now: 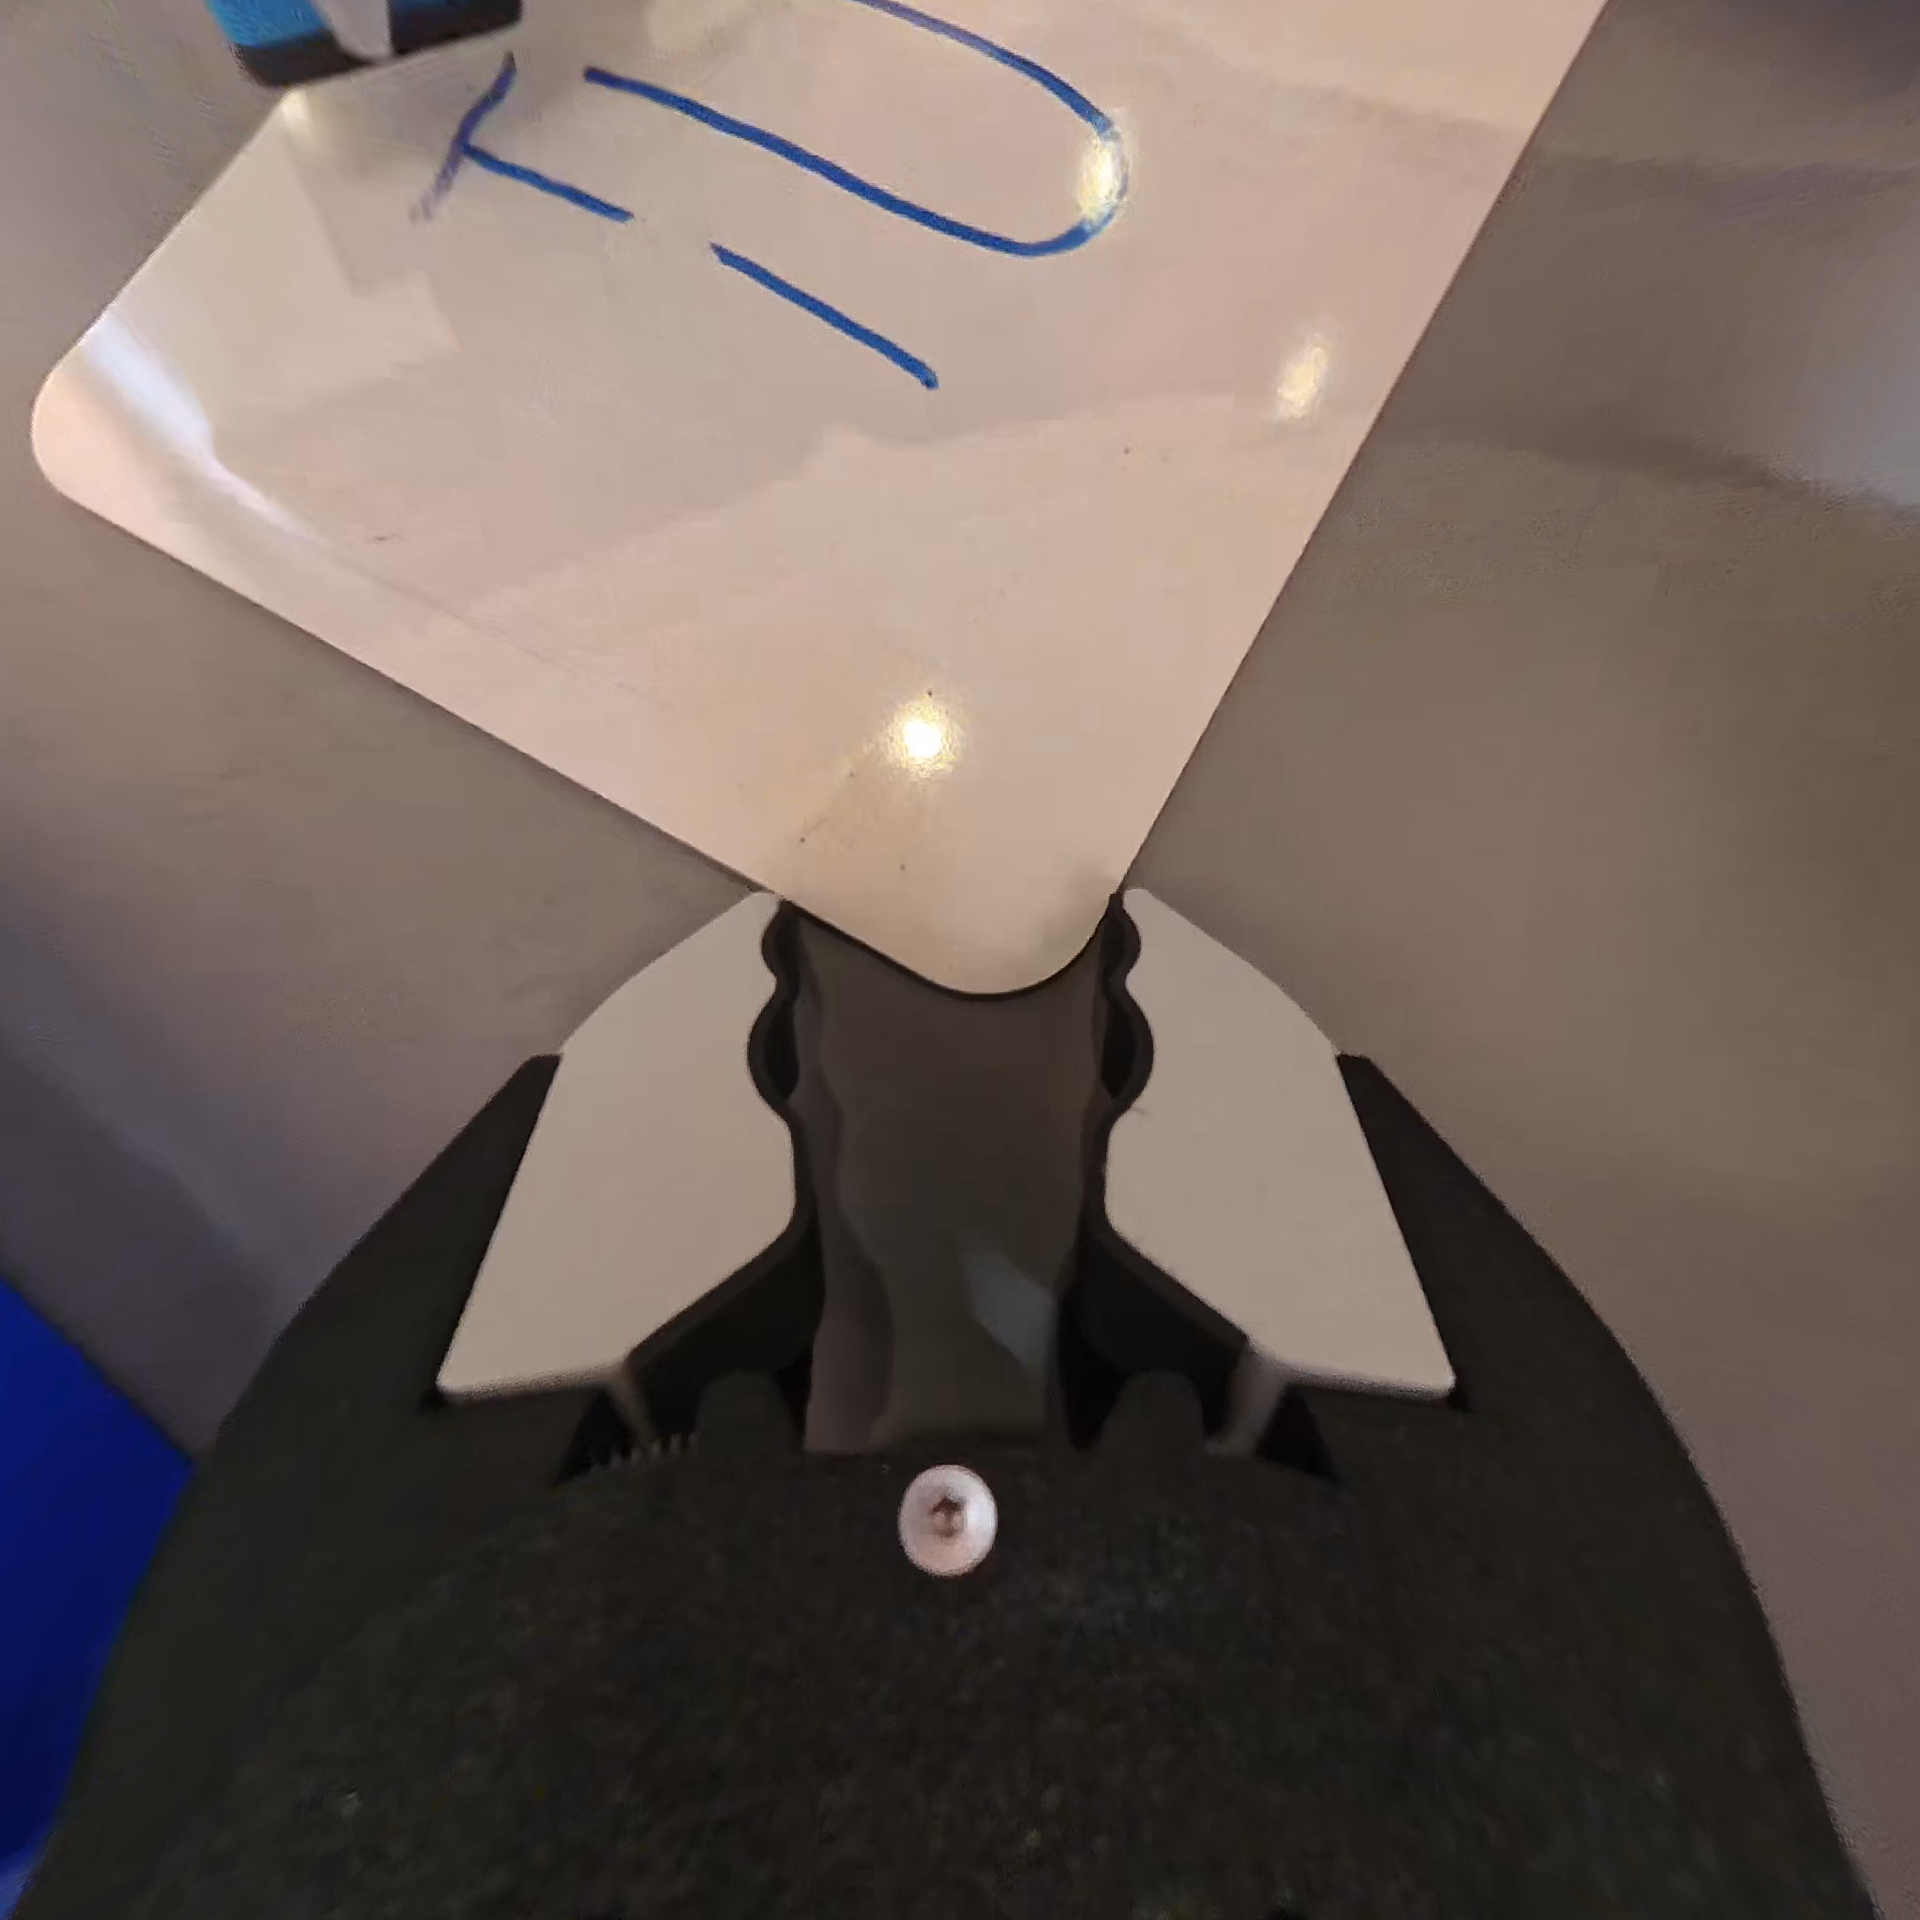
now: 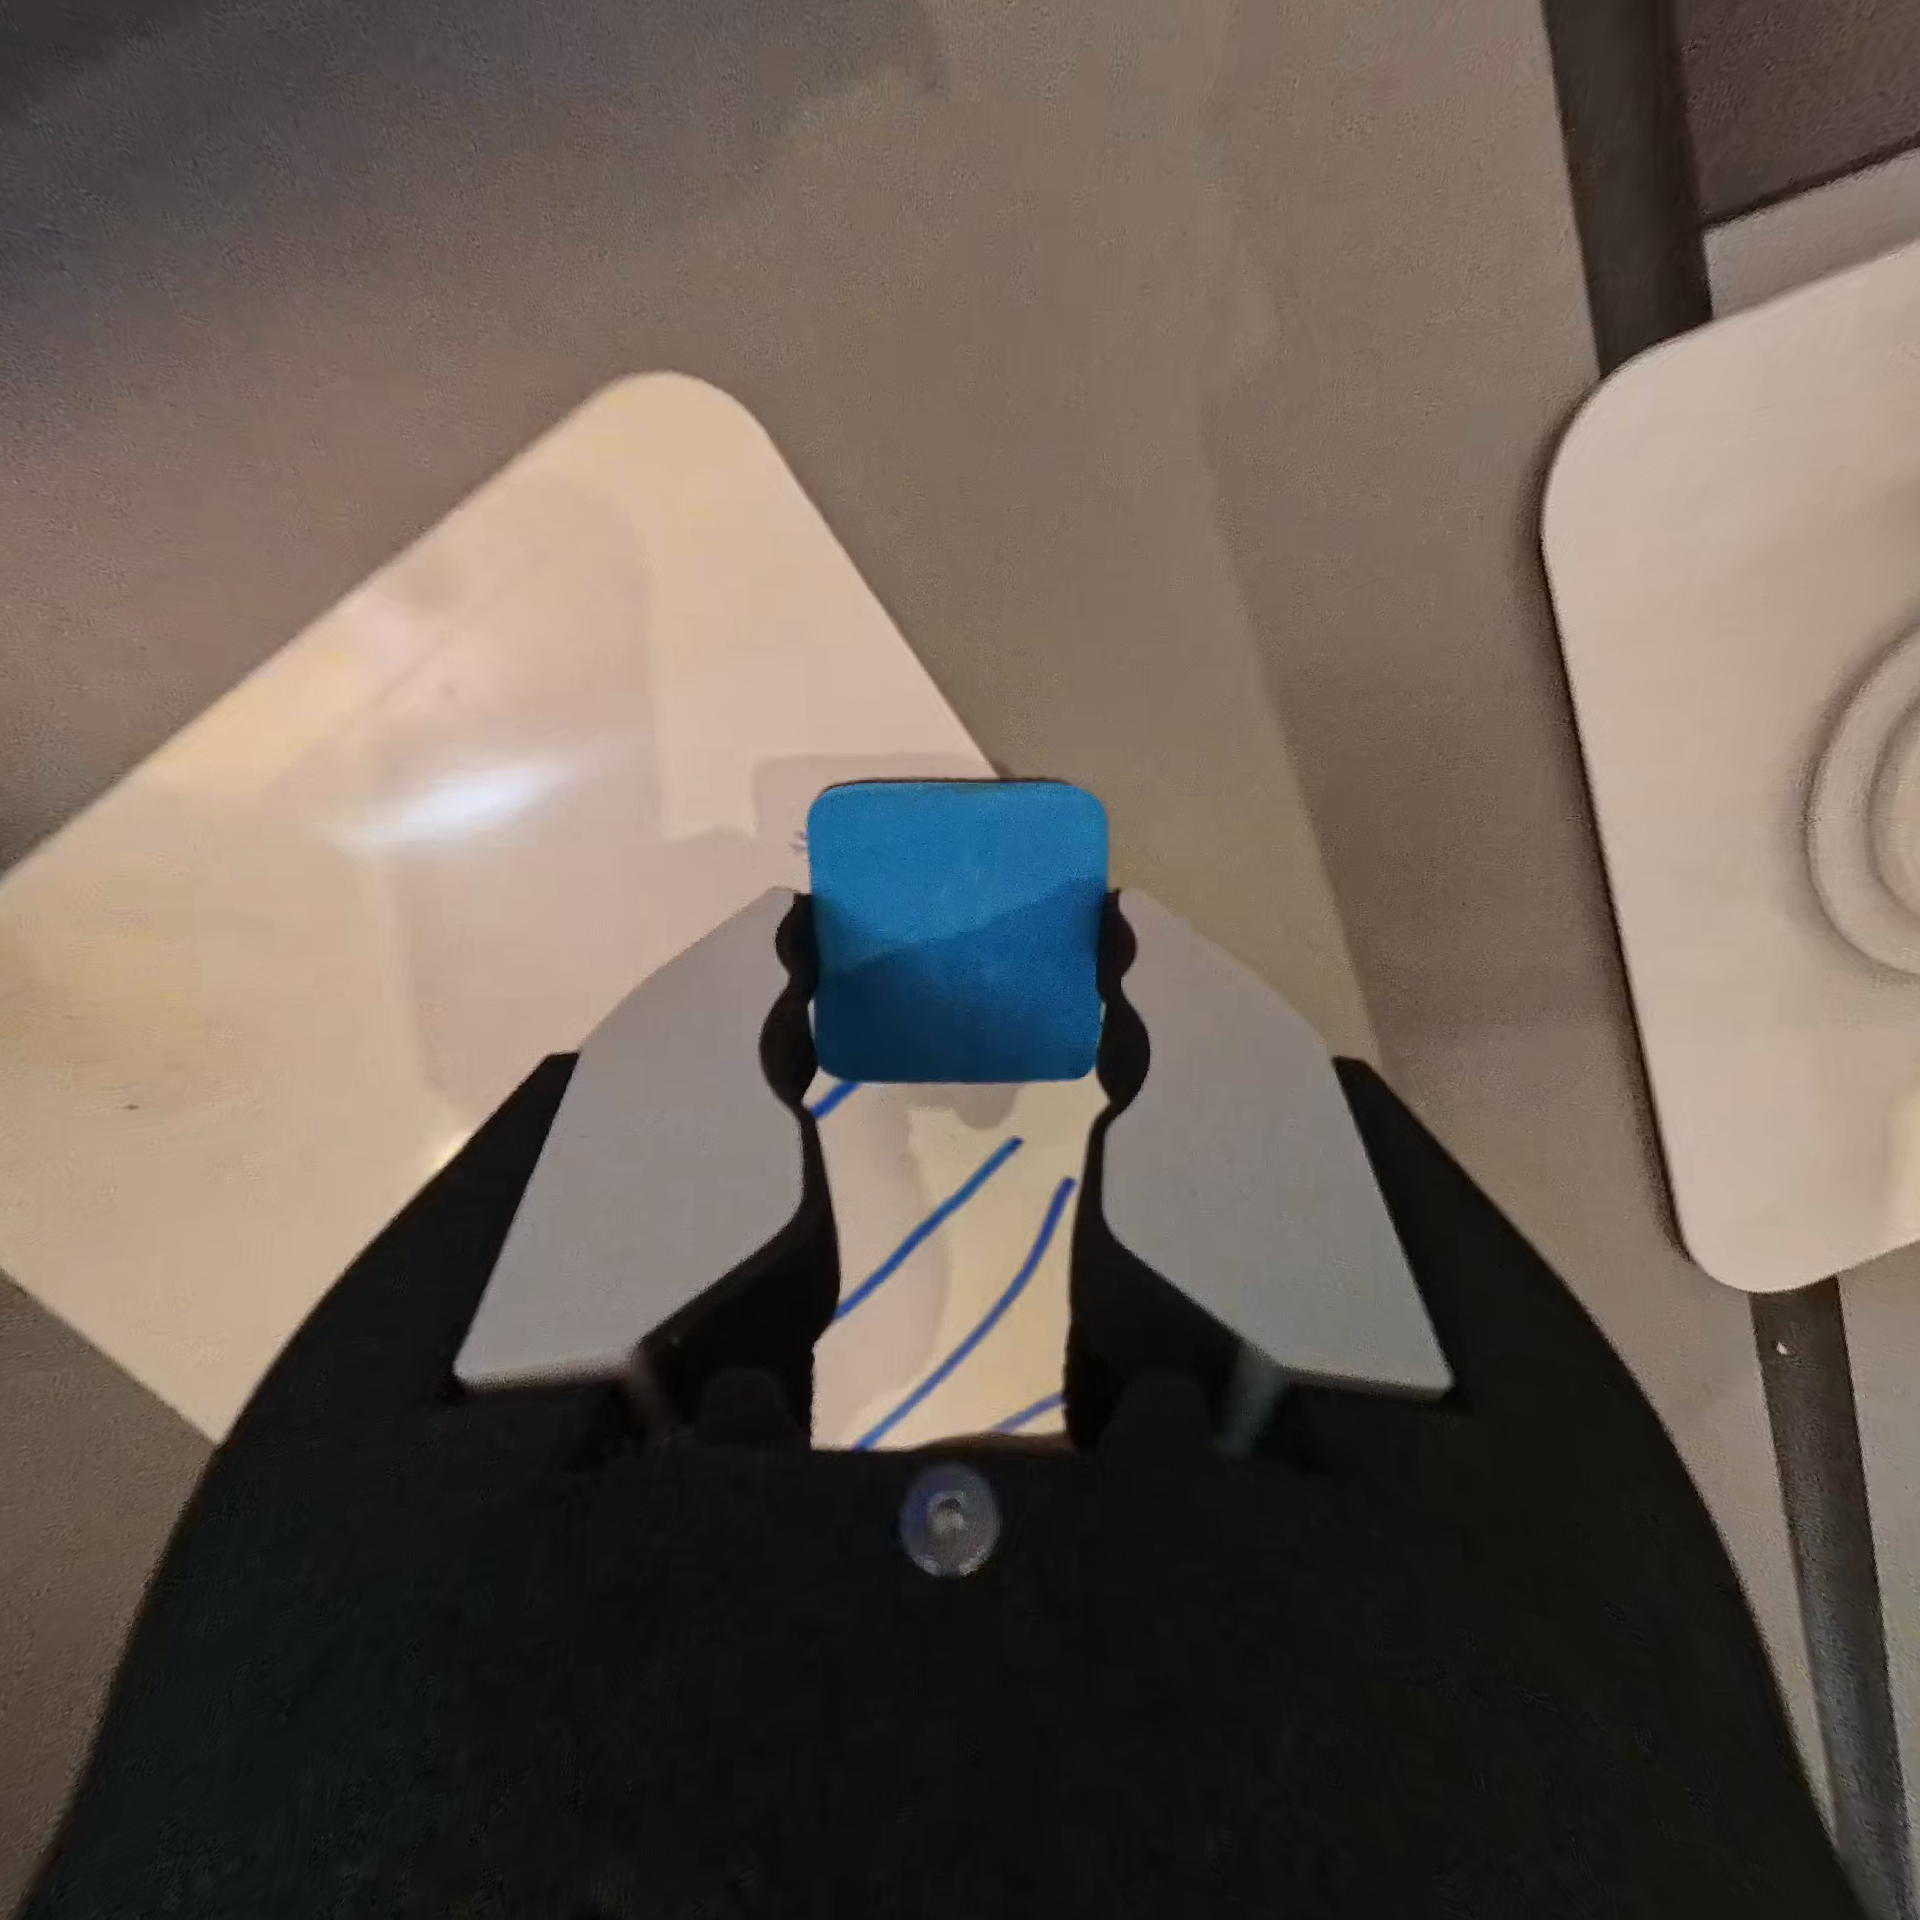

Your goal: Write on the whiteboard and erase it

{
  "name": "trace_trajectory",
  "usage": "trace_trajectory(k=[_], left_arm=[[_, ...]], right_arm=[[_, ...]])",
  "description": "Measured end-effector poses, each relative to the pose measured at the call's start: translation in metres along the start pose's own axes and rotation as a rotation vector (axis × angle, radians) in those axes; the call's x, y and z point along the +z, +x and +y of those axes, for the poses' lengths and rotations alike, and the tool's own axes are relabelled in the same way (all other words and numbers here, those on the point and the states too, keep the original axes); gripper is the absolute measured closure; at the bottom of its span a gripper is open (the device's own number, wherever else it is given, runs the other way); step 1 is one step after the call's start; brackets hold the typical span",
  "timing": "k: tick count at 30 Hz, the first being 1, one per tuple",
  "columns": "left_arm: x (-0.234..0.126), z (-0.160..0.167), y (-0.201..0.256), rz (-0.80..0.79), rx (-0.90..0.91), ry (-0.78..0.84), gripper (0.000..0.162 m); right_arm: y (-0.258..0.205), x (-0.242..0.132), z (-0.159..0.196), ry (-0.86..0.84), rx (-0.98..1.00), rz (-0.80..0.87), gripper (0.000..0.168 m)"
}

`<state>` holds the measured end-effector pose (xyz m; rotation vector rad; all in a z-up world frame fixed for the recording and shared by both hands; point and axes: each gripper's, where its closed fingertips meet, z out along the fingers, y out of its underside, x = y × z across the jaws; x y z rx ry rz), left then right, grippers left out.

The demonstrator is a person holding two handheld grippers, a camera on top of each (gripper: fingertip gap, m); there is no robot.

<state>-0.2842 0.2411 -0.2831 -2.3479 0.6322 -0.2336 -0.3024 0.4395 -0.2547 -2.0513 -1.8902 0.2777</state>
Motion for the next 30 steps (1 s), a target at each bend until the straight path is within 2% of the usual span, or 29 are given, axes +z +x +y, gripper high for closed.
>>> trace_trajectory(k=[2, 5, 8, 11, 13, 17, 19, 23, 28, 30], left_arm=[[0.000, 0.000, -0.001, 0.006, 0.010, -0.001, 0.106], [0.001, -0.001, -0.004, 0.010, 0.011, -0.005, 0.105], [0.001, -0.001, -0.007, 0.014, 0.006, -0.012, 0.102], [0.001, 0.000, -0.008, 0.016, 0.013, -0.017, 0.102], [0.000, 0.000, -0.010, 0.008, 0.009, -0.014, 0.107], [-0.002, 0.002, -0.015, -0.008, -0.006, -0.013, 0.113], [-0.002, 0.002, -0.017, -0.012, -0.010, -0.014, 0.114], [-0.002, 0.003, -0.022, -0.025, -0.032, -0.012, 0.109], [-0.003, 0.003, -0.022, -0.031, -0.033, -0.015, 0.109], [-0.003, 0.003, -0.022, -0.031, -0.036, -0.009, 0.109]], right_arm=[[0.014, 0.008, 0.012, -0.041, -0.005, 0.001, 0.117], [0.006, 0.020, 0.017, -0.045, -0.036, -0.012, 0.116], [-0.029, 0.017, 0.017, -0.032, -0.085, -0.072, 0.116], [-0.064, 0.010, 0.023, -0.089, -0.205, -0.129, 0.116], [-0.045, 0.007, 0.020, -0.096, -0.197, -0.081, 0.116], [0.020, 0.007, 0.010, -0.035, -0.030, -0.003, 0.116], [0.023, 0.018, 0.019, -0.081, -0.035, -0.013, 0.115], [-0.017, 0.013, 0.027, -0.059, -0.114, -0.053, 0.116], [-0.115, -0.007, 0.049, -0.077, -0.324, -0.156, 0.116], [-0.117, -0.012, 0.051, -0.089, -0.358, -0.151, 0.116]])
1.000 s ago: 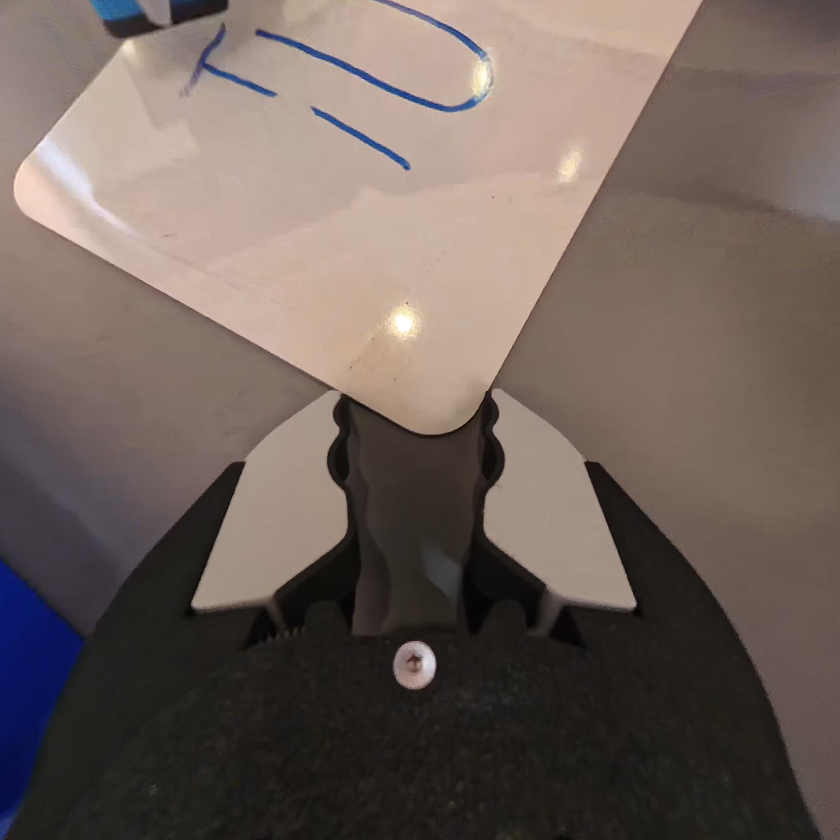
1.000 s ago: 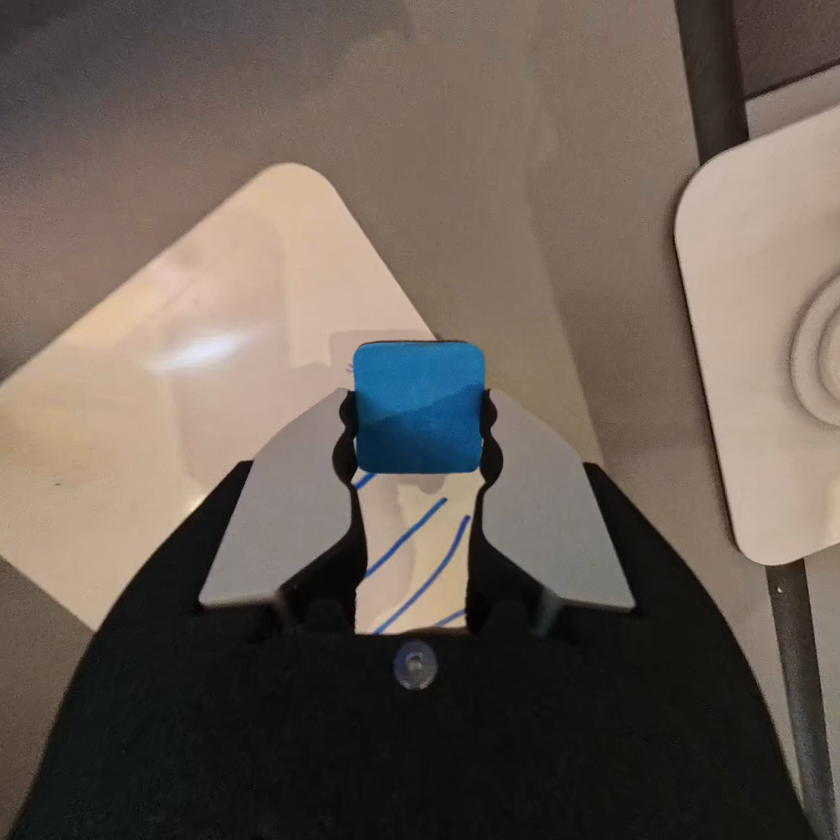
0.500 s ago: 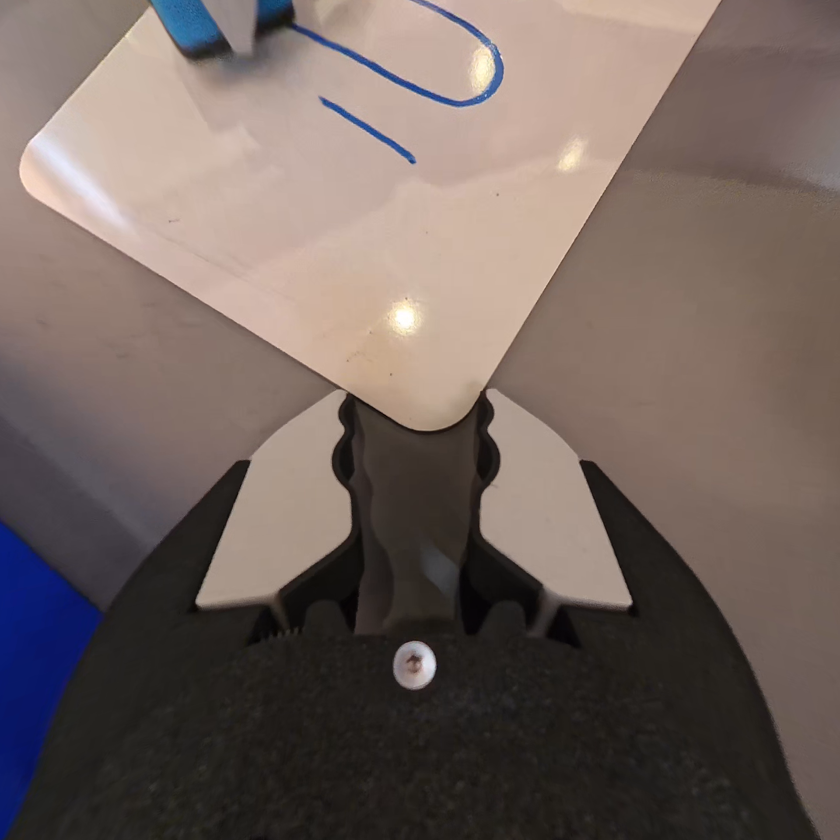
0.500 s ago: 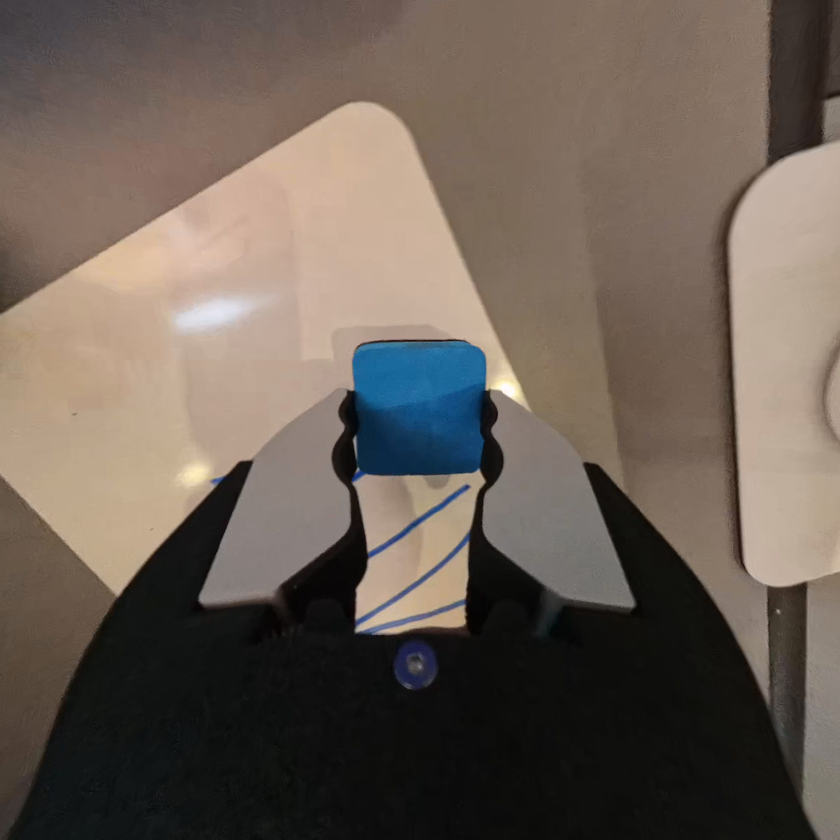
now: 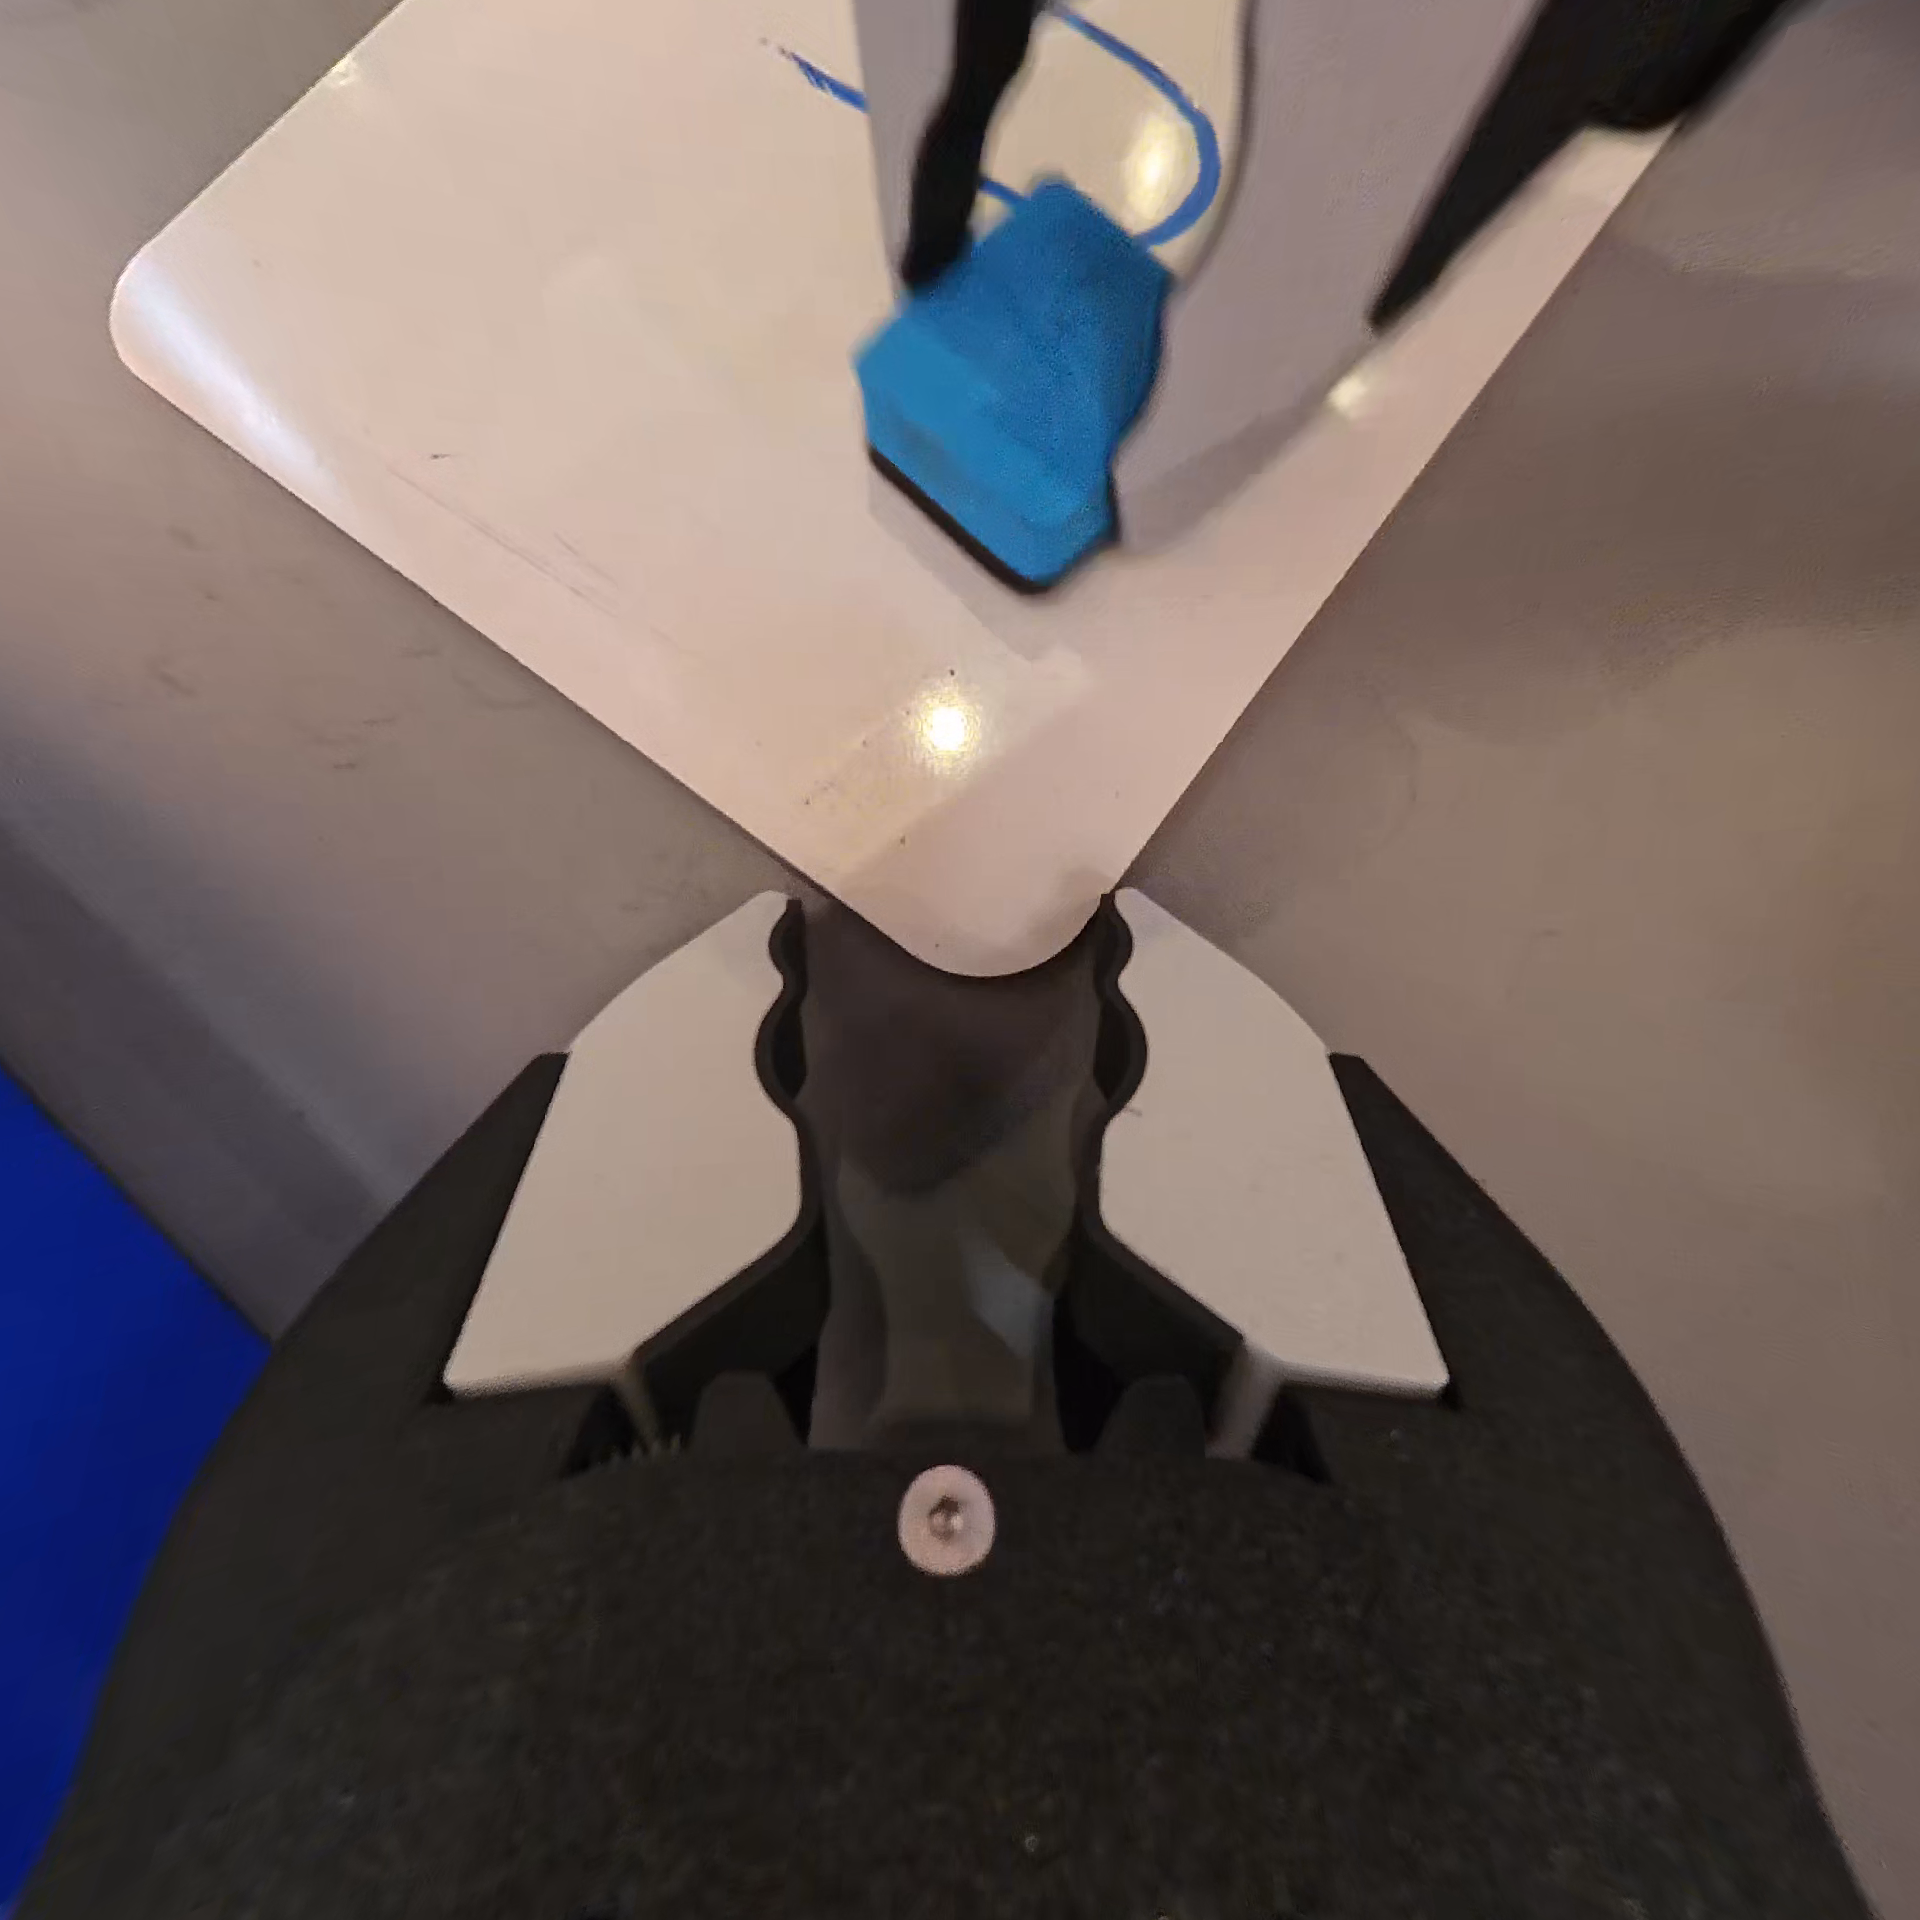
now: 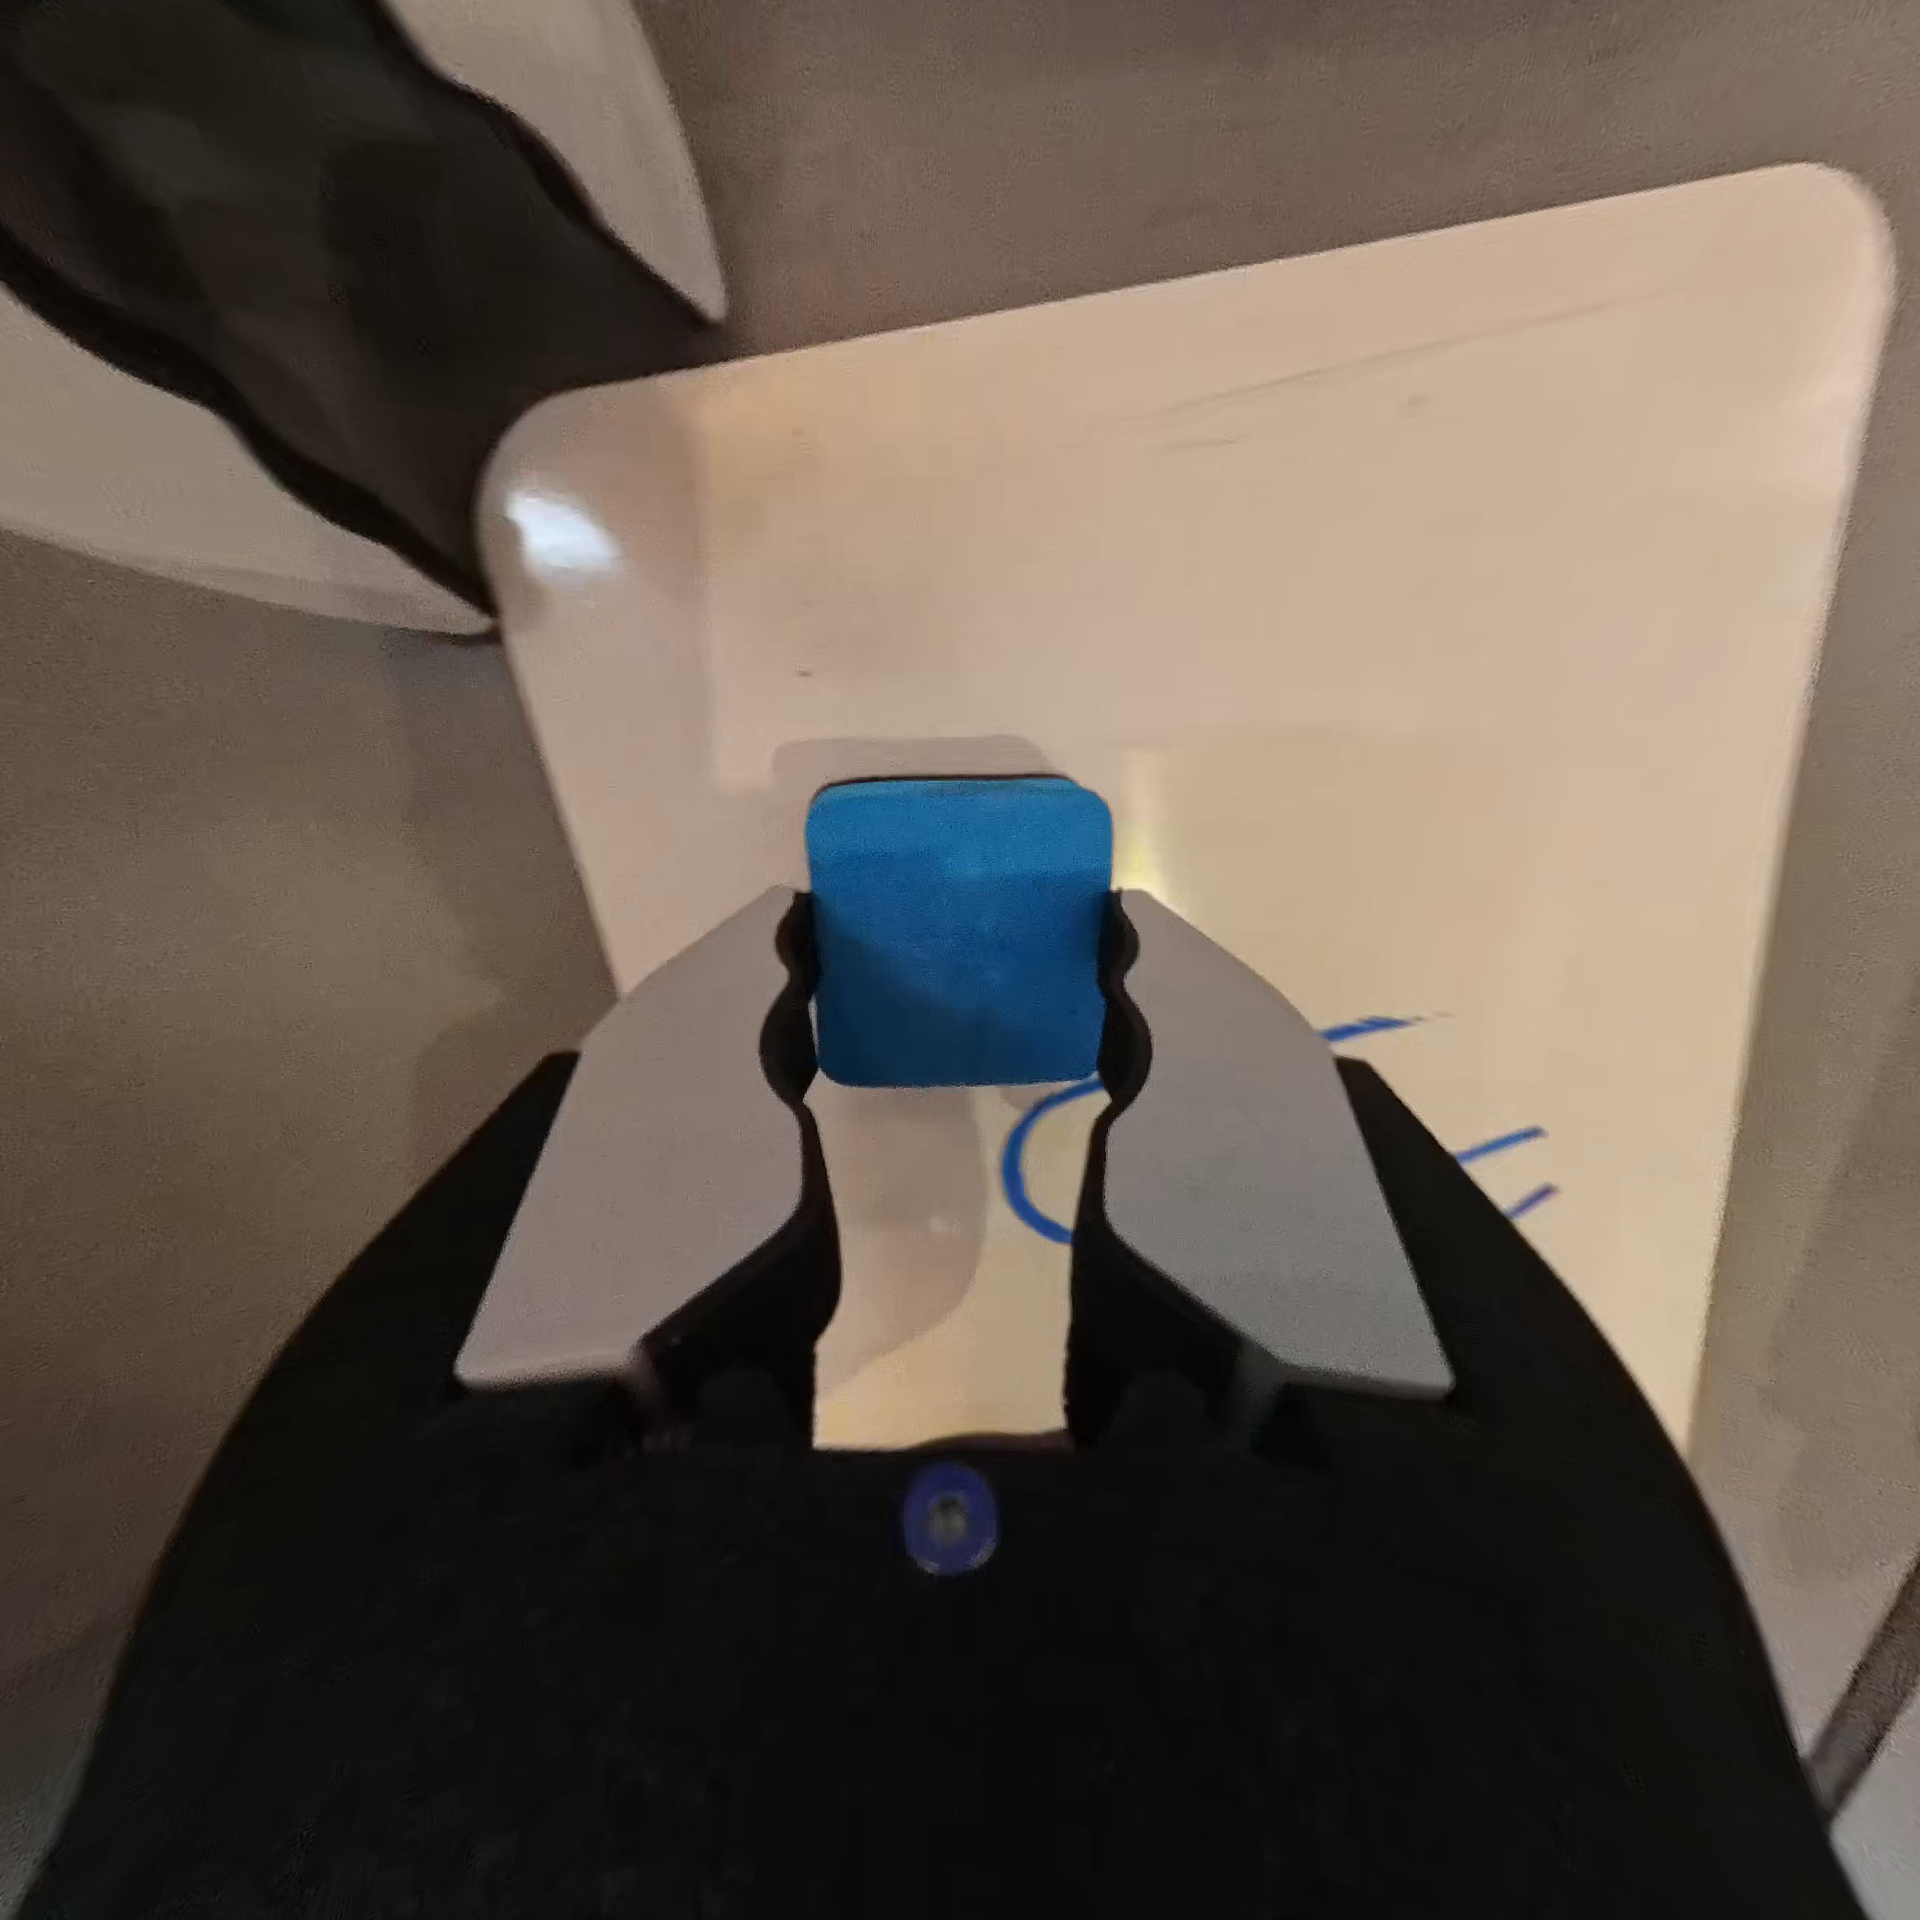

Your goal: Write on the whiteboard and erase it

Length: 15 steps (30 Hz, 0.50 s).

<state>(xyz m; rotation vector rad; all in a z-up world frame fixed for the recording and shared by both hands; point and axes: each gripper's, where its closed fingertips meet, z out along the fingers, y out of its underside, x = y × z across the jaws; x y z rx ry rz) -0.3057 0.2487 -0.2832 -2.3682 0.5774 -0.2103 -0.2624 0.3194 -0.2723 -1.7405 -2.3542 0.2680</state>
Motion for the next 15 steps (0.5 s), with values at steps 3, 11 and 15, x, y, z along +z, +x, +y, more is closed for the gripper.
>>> trace_trajectory(k=[3, 11, 15], left_arm=[[0.000, 0.000, 0.000, -0.004, -0.001, -0.006, 0.109], [-0.001, 0.001, -0.005, -0.016, -0.014, -0.007, 0.118], [-0.002, 0.002, -0.008, -0.011, -0.014, -0.006, 0.118]], right_arm=[[0.068, -0.018, 0.008, 0.056, 0.167, 0.083, 0.116], [0.125, -0.001, 0.051, 0.012, 0.355, 0.123, 0.117], [0.040, -0.001, 0.033, -0.004, 0.144, 0.051, 0.117]])
